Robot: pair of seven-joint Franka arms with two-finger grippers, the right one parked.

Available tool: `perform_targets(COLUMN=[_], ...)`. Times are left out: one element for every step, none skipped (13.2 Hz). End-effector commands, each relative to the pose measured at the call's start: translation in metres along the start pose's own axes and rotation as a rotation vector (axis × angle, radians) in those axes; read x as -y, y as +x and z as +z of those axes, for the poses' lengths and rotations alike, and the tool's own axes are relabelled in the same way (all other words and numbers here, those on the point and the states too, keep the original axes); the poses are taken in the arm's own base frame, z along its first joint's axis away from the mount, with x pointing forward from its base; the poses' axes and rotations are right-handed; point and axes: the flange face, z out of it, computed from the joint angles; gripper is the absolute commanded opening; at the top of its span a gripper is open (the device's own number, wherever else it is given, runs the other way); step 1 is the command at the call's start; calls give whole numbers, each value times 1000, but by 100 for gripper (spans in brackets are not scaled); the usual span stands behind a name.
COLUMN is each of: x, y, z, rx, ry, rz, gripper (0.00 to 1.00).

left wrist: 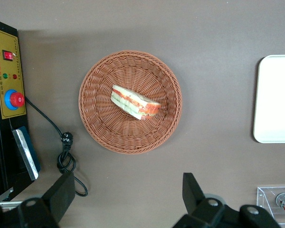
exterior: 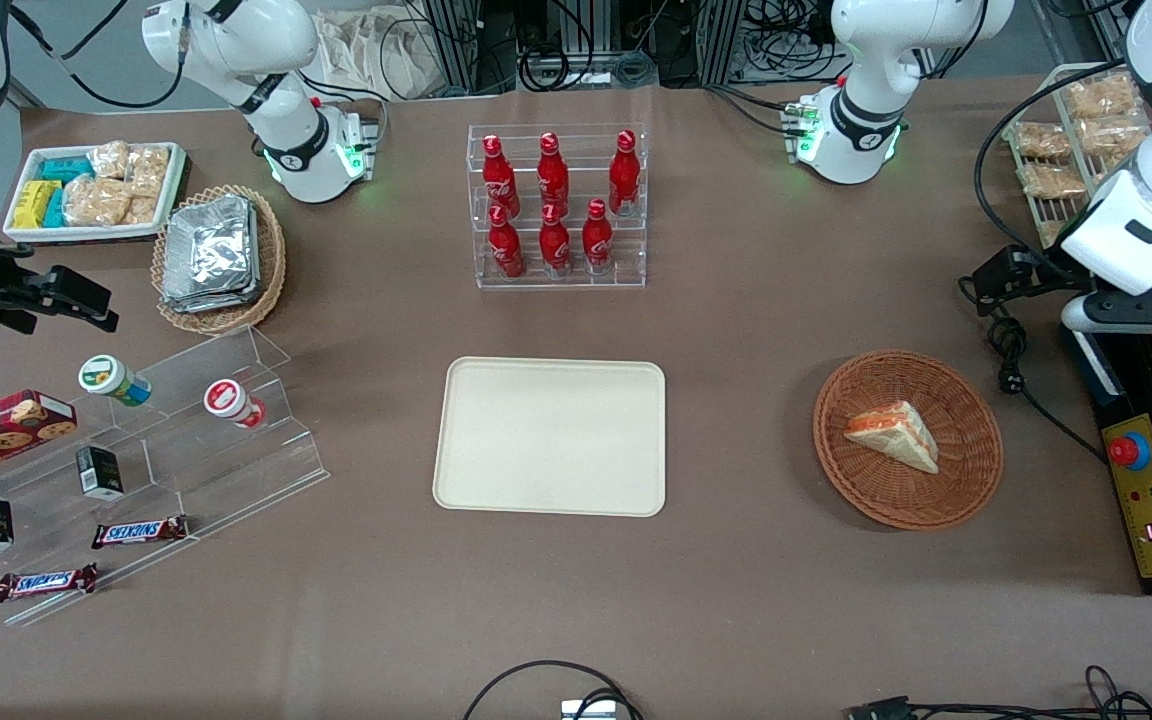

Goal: Place sandwich from basket to tray
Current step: 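Move the open left gripper down over the wrapped sandwich in the basket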

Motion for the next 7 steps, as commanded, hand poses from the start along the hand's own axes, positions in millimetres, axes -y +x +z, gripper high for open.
perform_targets(x=[-2,-2,-1,1,3,5,7], y=[4,4,4,4,4,4,4], z=[-1,-1,-1,0,1,1,6], rx=[14,17,17,20,20,21,26], ry=[-12,-12,-10,-10,-12,-13,-12], rz=[7,7,5,1,-7,-43,-82], gripper=[100,100,100,100,100,100,100])
